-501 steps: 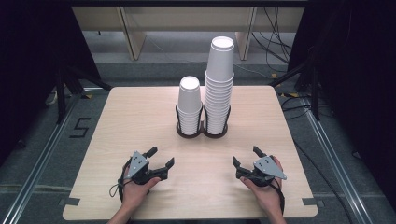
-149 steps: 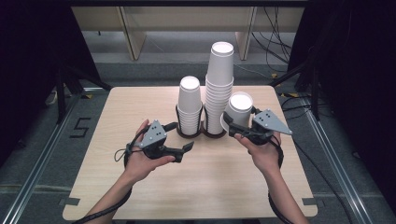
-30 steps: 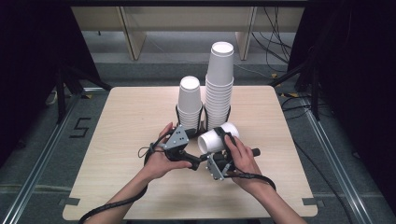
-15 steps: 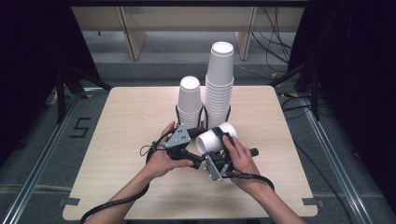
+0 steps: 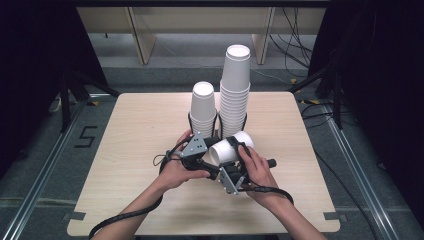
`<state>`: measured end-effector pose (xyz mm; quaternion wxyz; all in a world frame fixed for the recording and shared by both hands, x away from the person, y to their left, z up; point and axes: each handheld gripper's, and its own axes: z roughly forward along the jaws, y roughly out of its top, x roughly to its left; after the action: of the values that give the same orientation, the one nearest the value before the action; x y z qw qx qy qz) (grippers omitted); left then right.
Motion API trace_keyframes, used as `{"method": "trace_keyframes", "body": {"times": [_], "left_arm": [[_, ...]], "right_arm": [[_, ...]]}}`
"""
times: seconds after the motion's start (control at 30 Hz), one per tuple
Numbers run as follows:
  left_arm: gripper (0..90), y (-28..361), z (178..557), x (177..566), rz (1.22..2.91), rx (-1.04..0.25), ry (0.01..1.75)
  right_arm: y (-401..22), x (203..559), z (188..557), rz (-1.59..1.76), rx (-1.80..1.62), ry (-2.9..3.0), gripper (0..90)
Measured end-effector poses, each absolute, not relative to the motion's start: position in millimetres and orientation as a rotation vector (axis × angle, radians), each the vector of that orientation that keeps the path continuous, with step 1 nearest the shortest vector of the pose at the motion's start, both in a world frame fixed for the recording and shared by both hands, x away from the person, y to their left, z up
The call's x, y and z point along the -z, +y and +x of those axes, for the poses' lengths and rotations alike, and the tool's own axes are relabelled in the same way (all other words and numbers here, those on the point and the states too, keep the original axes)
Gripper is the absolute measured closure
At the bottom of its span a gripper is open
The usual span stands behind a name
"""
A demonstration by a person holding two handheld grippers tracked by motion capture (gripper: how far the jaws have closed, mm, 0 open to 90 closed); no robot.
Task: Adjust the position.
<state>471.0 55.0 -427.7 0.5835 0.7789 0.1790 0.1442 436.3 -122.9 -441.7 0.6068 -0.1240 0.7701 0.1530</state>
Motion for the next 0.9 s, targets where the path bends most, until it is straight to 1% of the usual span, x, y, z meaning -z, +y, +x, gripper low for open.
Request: {"method": "trace_keyframes", "body": {"times": [0.17, 0.67, 0.9], "left_arm": [[7.1, 53.2, 471.8, 428.8, 1.815, -0.329, 0.423], [13.0, 53.9, 472.9, 426.5, 1.805, -0.328, 0.421], [14.2, 54.1, 473.2, 426.3, 1.804, -0.33, 0.42]], "right_arm": [[-122.4, 439.1, 435.3, -0.31, -0.307, 1.774, 19.3], [-120.7, 439.4, 434.9, -0.32, -0.321, 1.773, 19.3], [-120.6, 438.7, 435.3, -0.321, -0.321, 1.771, 19.3]]}}
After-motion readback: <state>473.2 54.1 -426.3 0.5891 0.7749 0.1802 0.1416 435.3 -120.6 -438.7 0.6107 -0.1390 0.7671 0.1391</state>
